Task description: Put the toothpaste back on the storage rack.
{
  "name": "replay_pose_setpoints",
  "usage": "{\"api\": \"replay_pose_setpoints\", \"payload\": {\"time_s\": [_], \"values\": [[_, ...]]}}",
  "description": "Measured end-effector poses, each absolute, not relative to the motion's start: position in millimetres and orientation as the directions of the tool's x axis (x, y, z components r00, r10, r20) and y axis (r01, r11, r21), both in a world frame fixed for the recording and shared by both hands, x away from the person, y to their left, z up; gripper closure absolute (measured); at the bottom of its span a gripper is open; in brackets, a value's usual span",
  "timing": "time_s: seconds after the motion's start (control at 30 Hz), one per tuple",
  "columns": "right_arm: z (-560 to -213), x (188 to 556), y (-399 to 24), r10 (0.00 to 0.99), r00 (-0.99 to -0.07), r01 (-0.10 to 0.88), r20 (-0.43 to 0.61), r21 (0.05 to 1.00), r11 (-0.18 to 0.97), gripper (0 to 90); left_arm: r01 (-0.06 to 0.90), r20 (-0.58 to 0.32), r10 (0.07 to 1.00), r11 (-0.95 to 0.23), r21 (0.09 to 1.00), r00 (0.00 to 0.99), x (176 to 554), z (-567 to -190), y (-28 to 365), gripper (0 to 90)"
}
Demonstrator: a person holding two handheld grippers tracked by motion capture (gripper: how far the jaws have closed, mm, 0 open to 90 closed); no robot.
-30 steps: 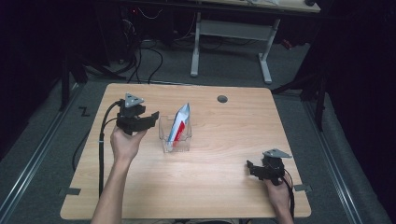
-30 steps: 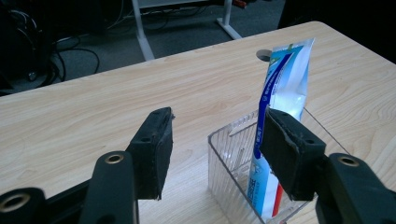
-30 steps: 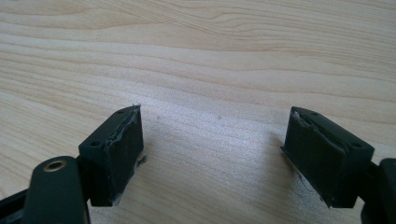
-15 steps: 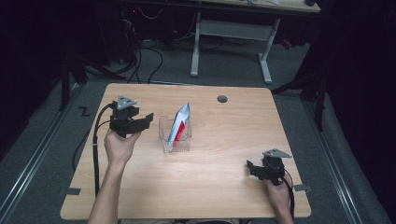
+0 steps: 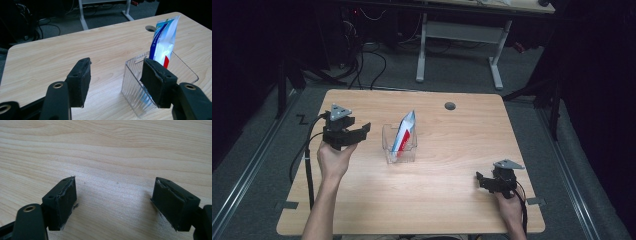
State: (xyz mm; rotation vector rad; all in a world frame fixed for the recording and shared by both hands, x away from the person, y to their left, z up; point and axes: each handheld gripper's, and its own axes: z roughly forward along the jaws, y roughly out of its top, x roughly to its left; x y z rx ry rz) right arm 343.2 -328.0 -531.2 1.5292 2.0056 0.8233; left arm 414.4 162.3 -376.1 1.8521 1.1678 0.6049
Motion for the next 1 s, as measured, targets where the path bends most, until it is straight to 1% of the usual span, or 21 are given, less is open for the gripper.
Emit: {"api": "replay_pose_setpoints", "payload": {"time_s": [1.0], "values": [[-531.2,343.1,-328.0,0.966,-0.257,0.675,-0.018,0.712,0.193,19.5,0.499,-0.051,0.906,-0.184,0.847,0.421,401.2,-383.4,183.1,39.3]]}}
